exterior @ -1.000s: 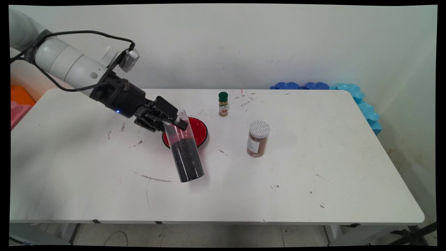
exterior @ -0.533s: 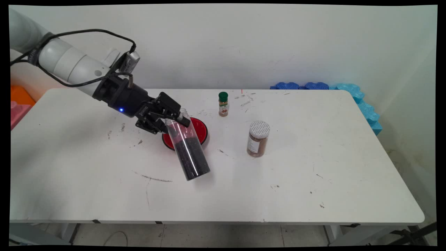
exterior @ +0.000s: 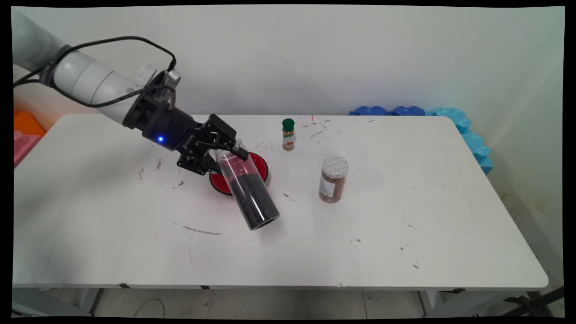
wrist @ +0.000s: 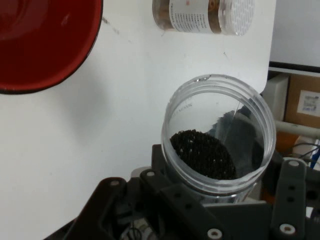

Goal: Pour the black seasoning powder in the red bowl

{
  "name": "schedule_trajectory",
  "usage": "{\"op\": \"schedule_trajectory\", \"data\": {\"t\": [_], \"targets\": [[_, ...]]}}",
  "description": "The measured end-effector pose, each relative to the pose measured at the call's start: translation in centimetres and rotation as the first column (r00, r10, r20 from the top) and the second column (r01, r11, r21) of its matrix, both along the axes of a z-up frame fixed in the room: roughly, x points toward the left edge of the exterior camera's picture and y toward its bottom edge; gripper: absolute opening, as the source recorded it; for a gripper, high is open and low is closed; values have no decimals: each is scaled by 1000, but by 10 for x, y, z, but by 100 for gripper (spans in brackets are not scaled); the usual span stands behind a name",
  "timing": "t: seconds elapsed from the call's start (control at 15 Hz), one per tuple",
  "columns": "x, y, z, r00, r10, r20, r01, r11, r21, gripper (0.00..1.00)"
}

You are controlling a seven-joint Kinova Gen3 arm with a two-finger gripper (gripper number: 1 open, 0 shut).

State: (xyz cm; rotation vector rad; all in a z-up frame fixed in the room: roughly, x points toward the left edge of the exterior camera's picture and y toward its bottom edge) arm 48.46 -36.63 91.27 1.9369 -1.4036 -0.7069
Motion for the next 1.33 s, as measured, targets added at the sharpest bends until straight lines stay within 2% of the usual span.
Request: {"op": "schedule_trajectory", "data": {"t": [0.67, 1.33], "targets": [[3, -5, -4, 994, 99, -47, -94, 990, 106, 0], [5, -11, -7, 977, 195, -92, -172, 962, 213, 0]]}}
